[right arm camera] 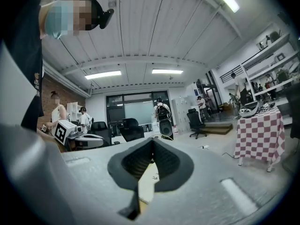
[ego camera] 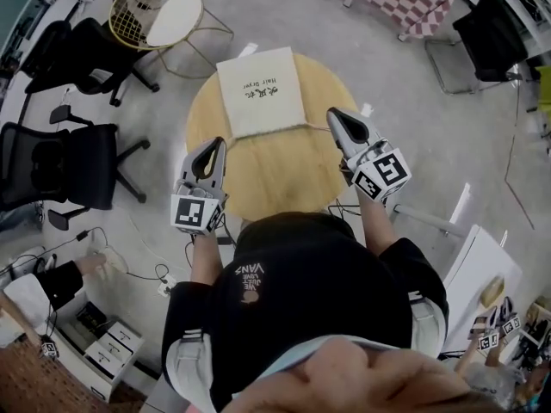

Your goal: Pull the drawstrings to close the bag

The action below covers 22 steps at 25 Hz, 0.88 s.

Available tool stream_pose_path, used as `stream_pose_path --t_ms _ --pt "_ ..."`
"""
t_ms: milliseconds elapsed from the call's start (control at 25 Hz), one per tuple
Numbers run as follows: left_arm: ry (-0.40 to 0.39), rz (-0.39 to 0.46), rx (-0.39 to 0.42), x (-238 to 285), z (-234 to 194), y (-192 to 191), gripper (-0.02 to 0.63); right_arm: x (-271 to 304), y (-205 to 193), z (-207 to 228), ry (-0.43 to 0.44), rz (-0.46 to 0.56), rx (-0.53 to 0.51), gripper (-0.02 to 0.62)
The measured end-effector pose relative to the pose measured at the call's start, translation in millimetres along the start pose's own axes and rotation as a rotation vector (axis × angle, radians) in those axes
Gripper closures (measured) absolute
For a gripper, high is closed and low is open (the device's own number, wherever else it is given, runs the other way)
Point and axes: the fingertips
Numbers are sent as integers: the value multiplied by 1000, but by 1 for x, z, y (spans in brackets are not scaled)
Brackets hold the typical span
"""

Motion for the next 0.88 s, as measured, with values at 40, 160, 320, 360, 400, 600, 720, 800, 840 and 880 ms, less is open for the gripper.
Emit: stream_pose_path --t_ms 40,160,320,360,400,600,720,800,840,880 --pt "5 -6 11 1 -1 -3 600 3 -2 1 5 -6 -2 597" --pt "24 -22 8 2 -5 -12 600 12 -9 3 12 -17 1 597" --pt "41 -40 -23 2 -10 -24 600 17 -19 11 -3 -10 32 597" --pt "42 -46 -28 3 -10 -26 600 18 -22 12 -3 -9 40 597" --pt "43 -52 -31 4 -10 -29 600 19 -25 13 1 -14 44 597" --pt "44 -67 -52 12 -11 -37 600 26 -42 16 22 -62 23 597" --pt "41 -75 -62 18 -12 -43 600 32 -53 19 23 -89 8 597" --pt "40 -84 -66 23 -13 -47 600 36 -63 22 13 -120 -9 597" --pt "40 -89 -69 25 -14 -49 600 38 -68 24 9 -135 -18 597" --pt "40 -94 -74 26 -15 -51 600 40 -72 25 7 -150 -24 597"
Point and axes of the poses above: the fingertips, and each gripper's own axes: x forward along the fingers, z to its right, y out of its top, and after that the axes turned 10 degrees about -z, right-handed
